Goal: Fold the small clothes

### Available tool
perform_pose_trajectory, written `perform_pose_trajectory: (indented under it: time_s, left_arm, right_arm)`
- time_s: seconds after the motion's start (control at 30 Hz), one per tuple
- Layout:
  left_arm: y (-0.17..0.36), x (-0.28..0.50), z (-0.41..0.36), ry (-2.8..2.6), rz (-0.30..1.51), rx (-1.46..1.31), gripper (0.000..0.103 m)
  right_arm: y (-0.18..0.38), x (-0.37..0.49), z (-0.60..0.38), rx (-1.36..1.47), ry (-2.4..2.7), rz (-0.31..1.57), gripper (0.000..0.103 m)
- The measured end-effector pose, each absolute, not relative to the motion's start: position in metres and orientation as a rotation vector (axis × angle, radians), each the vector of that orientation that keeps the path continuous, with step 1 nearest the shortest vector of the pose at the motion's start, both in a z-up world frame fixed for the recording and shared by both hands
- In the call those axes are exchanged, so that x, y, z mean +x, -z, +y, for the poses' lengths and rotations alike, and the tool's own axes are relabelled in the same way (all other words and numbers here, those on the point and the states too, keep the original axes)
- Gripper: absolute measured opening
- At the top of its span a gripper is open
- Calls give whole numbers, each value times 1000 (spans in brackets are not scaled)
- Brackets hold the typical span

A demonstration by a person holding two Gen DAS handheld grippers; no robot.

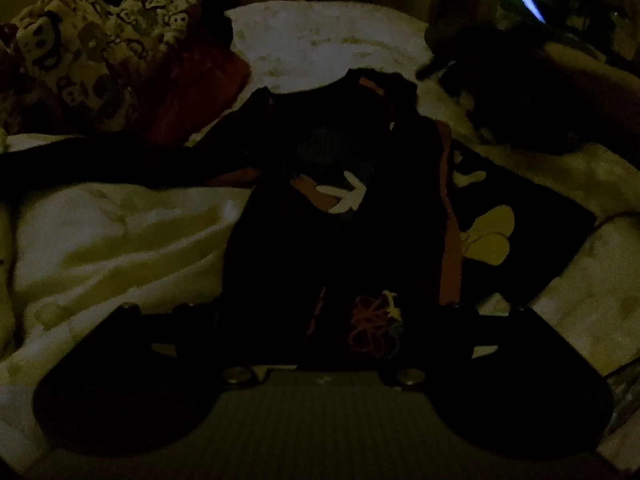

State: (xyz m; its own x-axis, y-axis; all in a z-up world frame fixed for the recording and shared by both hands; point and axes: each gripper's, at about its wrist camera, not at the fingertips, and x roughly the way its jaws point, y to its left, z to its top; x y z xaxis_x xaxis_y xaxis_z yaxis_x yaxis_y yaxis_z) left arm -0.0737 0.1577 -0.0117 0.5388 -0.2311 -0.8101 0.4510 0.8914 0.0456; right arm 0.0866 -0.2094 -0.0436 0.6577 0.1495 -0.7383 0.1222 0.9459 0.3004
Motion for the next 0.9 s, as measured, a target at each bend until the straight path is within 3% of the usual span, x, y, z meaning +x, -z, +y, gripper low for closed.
perform_pose_trajectory:
  time_s: [0.07, 0.13, 0.2, 0.23, 0.27, 0.3, 0.33, 0.5, 0.63, 0.8, 0.87, 0.9]
  left_arm:
    - [15, -72, 157, 420, 930, 264, 82]
    - [18, -71, 154, 446, 944, 264, 70]
    - [22, -70, 152, 468, 963, 266, 59]
    - [23, -70, 150, 482, 967, 273, 52]
    - [24, -70, 149, 491, 968, 279, 50]
    - [25, -69, 148, 499, 970, 284, 44]
    - [26, -68, 147, 503, 975, 284, 39]
    - [13, -59, 144, 515, 955, 291, 21]
    - [-6, -47, 132, 523, 885, 325, 21]
    - [0, -21, 125, 442, 881, 316, 21]
    - [2, -18, 128, 425, 889, 286, 30]
    - [3, -19, 131, 412, 892, 283, 48]
  right_arm:
    - [56, 115, -224, 395, 56, 885, 87]
    - [71, 139, -228, 410, 75, 927, 86]
    - [89, 157, -222, 415, 104, 995, 76]
    - [92, 165, -216, 376, 129, 1014, 66]
    - [96, 167, -212, 336, 141, 1024, 43]
    - [98, 169, -210, 329, 121, 1018, 29]
    - [99, 170, -209, 356, 67, 1004, 5]
    - [75, 169, -205, 90, 80, 955, 3]
    - [52, 189, -214, -172, 194, 948, 3]
    - [60, 213, -229, -142, 215, 992, 3]
    - [71, 219, -221, -151, 223, 996, 3]
    - [76, 222, -218, -165, 230, 1000, 3]
